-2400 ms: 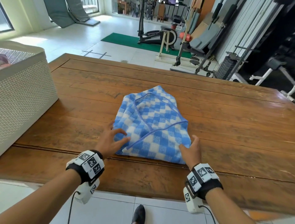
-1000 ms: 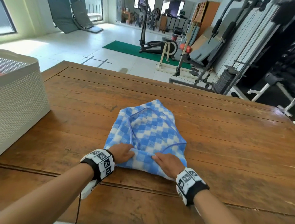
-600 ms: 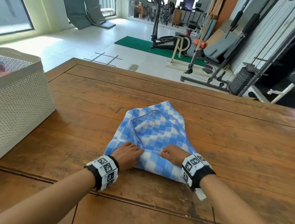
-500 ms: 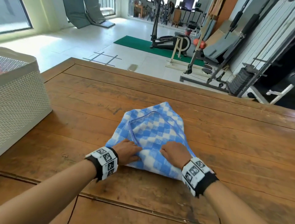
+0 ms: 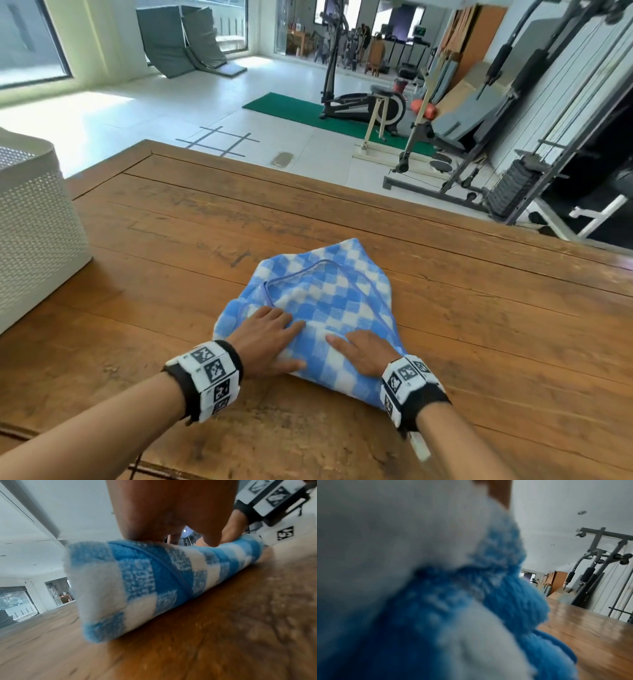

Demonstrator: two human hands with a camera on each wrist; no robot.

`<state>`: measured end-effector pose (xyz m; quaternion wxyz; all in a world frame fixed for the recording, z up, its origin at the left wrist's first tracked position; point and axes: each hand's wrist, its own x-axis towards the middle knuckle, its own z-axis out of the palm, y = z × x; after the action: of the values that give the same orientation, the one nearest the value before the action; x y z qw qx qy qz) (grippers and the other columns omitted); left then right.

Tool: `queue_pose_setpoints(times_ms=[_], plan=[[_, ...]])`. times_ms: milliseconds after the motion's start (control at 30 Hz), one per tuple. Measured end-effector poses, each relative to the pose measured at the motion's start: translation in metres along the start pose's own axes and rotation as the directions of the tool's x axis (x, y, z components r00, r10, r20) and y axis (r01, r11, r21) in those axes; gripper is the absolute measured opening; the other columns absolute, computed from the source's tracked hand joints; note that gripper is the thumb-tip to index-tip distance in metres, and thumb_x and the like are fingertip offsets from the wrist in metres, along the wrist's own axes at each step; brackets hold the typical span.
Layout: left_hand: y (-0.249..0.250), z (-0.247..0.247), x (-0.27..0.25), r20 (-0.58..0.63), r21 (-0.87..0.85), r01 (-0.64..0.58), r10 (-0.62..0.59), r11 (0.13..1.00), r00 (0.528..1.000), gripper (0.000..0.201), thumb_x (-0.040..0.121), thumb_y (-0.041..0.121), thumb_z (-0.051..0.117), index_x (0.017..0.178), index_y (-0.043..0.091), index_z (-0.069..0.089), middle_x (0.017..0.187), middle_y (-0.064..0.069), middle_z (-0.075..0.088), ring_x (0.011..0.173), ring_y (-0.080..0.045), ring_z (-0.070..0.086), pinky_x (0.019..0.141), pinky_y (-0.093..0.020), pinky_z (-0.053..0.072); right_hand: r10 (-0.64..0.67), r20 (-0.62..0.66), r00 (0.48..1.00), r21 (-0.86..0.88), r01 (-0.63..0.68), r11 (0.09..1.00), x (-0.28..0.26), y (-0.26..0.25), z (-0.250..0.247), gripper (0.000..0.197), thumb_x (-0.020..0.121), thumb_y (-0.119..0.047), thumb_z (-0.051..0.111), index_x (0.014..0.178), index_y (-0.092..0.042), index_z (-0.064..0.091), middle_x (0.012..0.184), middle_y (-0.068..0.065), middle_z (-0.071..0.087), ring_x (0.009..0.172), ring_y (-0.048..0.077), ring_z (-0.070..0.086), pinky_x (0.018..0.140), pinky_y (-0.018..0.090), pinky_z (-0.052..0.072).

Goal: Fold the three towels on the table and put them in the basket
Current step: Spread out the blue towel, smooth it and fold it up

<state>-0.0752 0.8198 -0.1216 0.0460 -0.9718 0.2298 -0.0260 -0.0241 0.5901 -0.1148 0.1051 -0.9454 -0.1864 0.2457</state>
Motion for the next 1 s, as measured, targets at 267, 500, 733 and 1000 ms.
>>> queue_pose_setpoints(times_ms=[267, 500, 733, 1000], plan=[[-0.015, -0.009, 0.036, 0.276, -0.175, 0.039, 0.011, 0.984, 0.961, 0.052, 0.098, 0.055, 0.03, 0.134, 0.021, 0.046, 0.121, -0.008, 0.06, 0.113, -0.027, 0.054, 0.092, -0.036, 0.035, -0.156, -0.213, 0.965, -0.342, 0.076, 0.937, -0.004, -0.01, 0.006, 0.079, 0.098, -0.052, -0.002, 0.096, -0.017, 0.068, 0.087, 0.001, 0.067, 0.079, 0.022, 0.066, 0.069, 0.034, 0.052], [-0.016, -0.013, 0.057, 0.508, -0.511, 0.316, -0.016, 0.8, 0.861, 0.047, 0.095, 0.053, 0.042, 0.113, 0.016, 0.065, 0.119, -0.007, 0.063, 0.111, -0.023, 0.058, 0.091, -0.031, 0.042, -0.204, -0.2, 0.958, -0.388, 0.113, 0.915, -0.014, -0.01, 0.007, 0.102, 0.072, -0.08, -0.013, 0.111, -0.017, 0.057, 0.105, 0.007, 0.064, 0.101, 0.026, 0.058, 0.091, 0.039, 0.04], [-0.003, -0.01, 0.032, 0.149, -0.1, -0.075, 0.089, 0.992, 0.985, 0.085, 0.081, 0.073, 0.009, 0.136, 0.019, 0.044, 0.124, -0.006, 0.052, 0.116, -0.027, 0.048, 0.1, -0.039, 0.034, -0.117, 0.021, 0.993, -0.305, 0.118, 0.945, 0.025, -0.009, -0.029, 0.054, 0.101, -0.052, 0.018, 0.116, -0.017, 0.055, 0.1, 0.015, 0.059, 0.098, 0.033, 0.058, 0.084, 0.043, 0.046], [-0.011, -0.016, 0.048, 0.291, -0.297, 0.001, 0.089, 0.955, 0.953, 0.052, 0.093, 0.054, 0.046, 0.136, 0.024, 0.047, 0.127, -0.004, 0.058, 0.119, -0.022, 0.05, 0.1, -0.034, 0.032, -0.341, -0.253, 0.905, -0.598, 0.13, 0.791, -0.001, -0.005, -0.015, 0.026, 0.095, -0.031, 0.038, 0.096, -0.019, 0.061, 0.076, 0.003, 0.062, 0.07, 0.024, 0.062, 0.059, 0.034, 0.046]])
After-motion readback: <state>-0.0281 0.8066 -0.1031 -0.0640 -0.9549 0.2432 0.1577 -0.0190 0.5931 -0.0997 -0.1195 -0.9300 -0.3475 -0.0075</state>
